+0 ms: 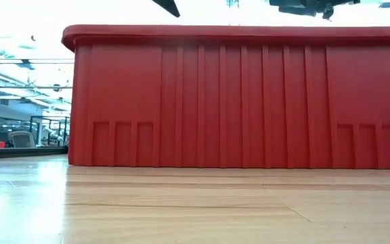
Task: Pick and place slides into bin
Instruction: Put the black slipper into the red container
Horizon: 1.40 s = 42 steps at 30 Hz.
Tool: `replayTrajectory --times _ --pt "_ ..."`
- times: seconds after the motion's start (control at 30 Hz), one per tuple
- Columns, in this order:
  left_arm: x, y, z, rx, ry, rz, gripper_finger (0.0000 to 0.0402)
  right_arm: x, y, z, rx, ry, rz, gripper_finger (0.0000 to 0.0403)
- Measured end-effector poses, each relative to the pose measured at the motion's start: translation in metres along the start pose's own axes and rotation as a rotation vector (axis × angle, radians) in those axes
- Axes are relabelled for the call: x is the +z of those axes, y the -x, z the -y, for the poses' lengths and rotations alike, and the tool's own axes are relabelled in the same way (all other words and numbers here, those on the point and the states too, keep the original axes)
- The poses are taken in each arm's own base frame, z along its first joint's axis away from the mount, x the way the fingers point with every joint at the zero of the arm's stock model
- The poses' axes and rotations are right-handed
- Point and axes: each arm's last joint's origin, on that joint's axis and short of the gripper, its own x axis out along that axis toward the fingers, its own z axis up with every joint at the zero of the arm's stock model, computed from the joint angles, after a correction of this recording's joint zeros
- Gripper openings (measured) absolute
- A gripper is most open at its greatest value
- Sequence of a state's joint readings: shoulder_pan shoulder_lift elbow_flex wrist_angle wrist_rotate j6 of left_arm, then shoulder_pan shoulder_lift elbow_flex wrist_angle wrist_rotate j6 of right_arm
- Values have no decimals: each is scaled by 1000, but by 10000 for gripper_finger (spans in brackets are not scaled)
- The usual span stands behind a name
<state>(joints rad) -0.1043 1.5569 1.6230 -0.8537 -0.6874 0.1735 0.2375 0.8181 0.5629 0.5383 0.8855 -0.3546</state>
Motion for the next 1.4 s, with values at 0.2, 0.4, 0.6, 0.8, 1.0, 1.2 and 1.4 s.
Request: replayTrajectory --times 0.2,0.4,0.6,0.8,1.0,1.2,1.4 --pt "-12 -13 7 -22 -97 -117 209 0 2 -2 15 2 -1 254" --pt "-35 -45 20 -49 -243 -165 209 -2 2 -3 18 21 -17 254" --pt "-64 -84 29 -103 -359 -154 209 -3 2 -3 16 32 -24 254" --pt "-91 -114 29 -150 -410 -107 209 -4 -1 0 -4 63 -29 254" --pt "-110 -125 30 -290 -464 -88 209 -7 -7 6 -53 89 -48 254" --pt "-124 -135 29 -338 -450 -56 209 -10 -12 11 -86 109 -71 254" --pt "-125 -140 25 -301 -400 -19 209 -12 -15 16 -118 106 -79 254"
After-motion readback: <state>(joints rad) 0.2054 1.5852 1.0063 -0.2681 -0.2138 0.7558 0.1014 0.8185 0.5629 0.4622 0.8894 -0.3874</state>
